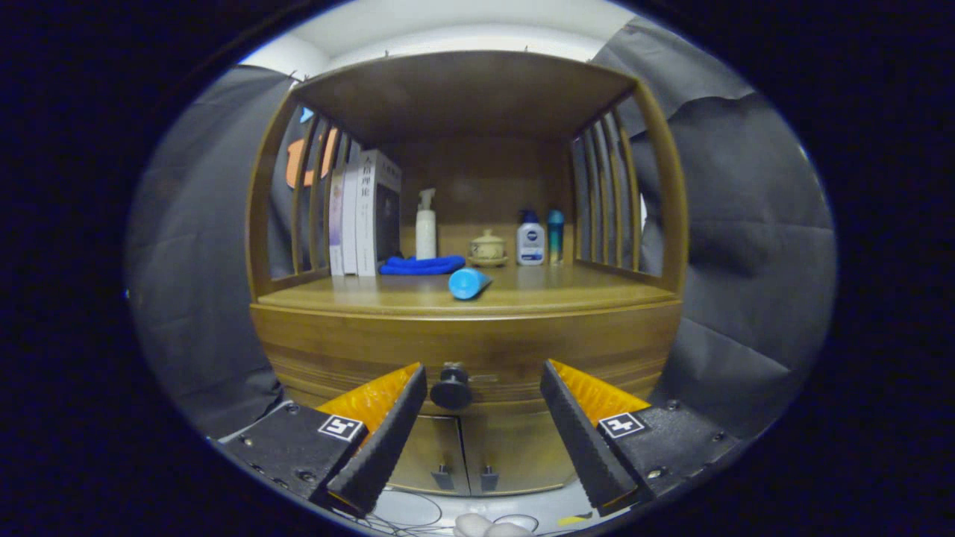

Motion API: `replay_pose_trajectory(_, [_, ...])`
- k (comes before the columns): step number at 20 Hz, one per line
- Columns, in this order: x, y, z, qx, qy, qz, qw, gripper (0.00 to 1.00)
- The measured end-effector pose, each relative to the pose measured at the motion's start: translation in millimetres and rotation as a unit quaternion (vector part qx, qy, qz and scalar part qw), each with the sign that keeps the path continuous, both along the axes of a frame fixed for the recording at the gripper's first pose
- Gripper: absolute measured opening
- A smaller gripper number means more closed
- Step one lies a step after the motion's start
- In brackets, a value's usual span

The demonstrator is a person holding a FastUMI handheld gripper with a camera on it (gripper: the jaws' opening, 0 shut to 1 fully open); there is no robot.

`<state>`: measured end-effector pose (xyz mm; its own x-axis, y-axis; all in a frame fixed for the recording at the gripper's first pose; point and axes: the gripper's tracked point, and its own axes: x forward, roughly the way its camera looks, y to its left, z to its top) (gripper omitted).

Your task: Pull open the drawer, take out the items inside it, and place them on the countertop above the cabinet.

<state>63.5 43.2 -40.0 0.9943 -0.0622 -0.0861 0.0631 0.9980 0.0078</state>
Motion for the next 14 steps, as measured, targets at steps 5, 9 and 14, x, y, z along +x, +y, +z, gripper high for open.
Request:
replay_pose_trajectory(5, [-72.8, -14.6, 15.0, -0.010, -0.023, 0.018, 1.000, 1.00])
replay_pose_trajectory(9, [-110.7, -22.9, 27.7, -0.023, -0.041, 0.024, 0.999, 1.00])
replay_pose_trajectory(14, [-136.2, -46.1, 29.8, -0.029, -0.041, 0.002, 0.999, 1.00])
